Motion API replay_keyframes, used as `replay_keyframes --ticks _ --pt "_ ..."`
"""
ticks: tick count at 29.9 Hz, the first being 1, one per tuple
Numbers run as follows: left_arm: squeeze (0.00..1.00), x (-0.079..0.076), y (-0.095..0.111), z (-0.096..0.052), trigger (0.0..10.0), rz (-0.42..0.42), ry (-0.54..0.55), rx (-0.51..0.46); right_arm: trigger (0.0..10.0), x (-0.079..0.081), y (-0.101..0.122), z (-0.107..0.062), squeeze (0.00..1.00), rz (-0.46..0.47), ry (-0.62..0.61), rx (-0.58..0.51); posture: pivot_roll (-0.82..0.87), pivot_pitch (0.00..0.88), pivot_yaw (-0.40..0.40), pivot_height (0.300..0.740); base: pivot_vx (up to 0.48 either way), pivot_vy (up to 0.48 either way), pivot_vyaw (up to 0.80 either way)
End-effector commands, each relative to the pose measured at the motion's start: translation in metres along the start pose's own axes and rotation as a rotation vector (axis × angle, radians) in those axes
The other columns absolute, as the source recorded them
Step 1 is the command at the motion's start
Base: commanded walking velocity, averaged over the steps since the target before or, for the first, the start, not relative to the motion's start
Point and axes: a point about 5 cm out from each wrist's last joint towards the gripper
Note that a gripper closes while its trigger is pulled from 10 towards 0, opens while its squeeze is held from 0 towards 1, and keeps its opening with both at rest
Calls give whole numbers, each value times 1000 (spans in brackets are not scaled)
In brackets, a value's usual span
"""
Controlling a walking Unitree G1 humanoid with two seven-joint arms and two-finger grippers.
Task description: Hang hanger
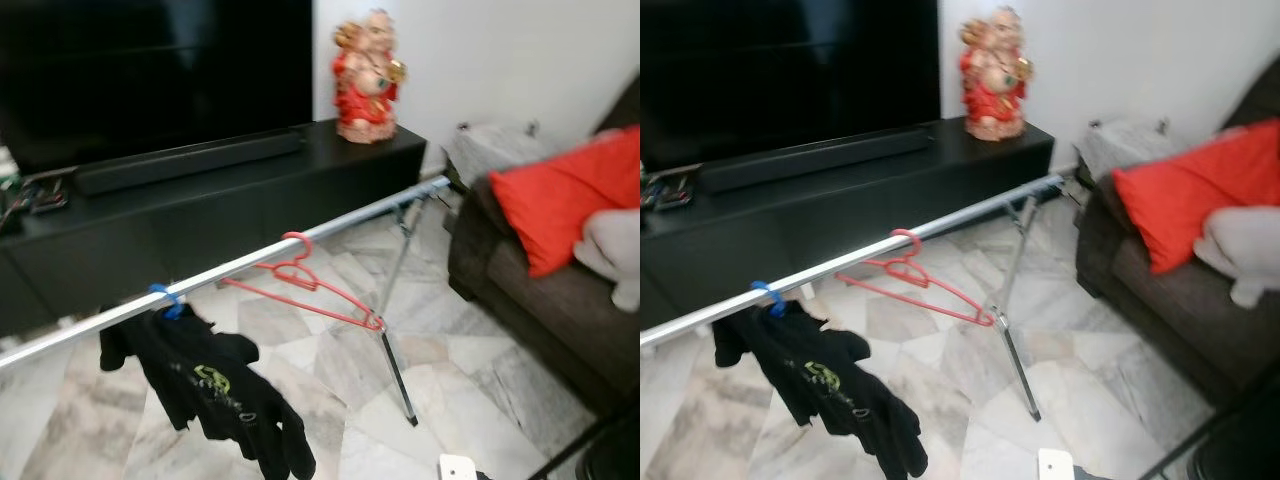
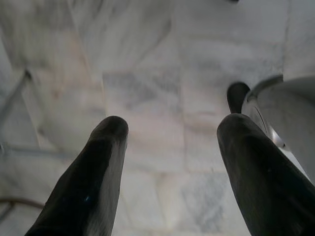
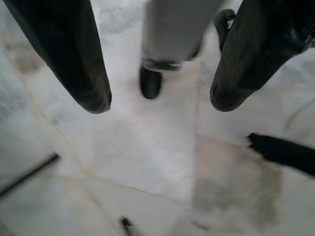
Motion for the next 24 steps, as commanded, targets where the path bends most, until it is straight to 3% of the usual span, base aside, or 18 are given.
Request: replay_keyframes --ticks 1,12,21,24 --pt "0 -1 0 0 10000 9 -6 2 10000 2 4 0 0 16 -2 -14 60 0 60 740 0 0 -744" --pt "0 0 0 0 10000 5 -15 -11 10000 -2 0 0 0 -2 8 -11 85 0 36 740 0 0 -738" --pt "0 -3 -18 -3 10000 -1 -24 22 10000 -4 -2 -1 0 -8 11 -14 77 0 33 740 0 0 -732" --pt "0 -4 -15 -3 10000 2 -27 19 10000 -4 -2 -1 0 -8 10 -14 76 0 33 740 0 0 -725"
Point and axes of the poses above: a point about 5 cm out from each wrist's last joint towards the gripper, its own z axis pointing out of the wrist towards the gripper, its own y axis along the axis of the wrist's last joint, x = y × z, and after that the axes turned 5 degrees about -z, right-handed
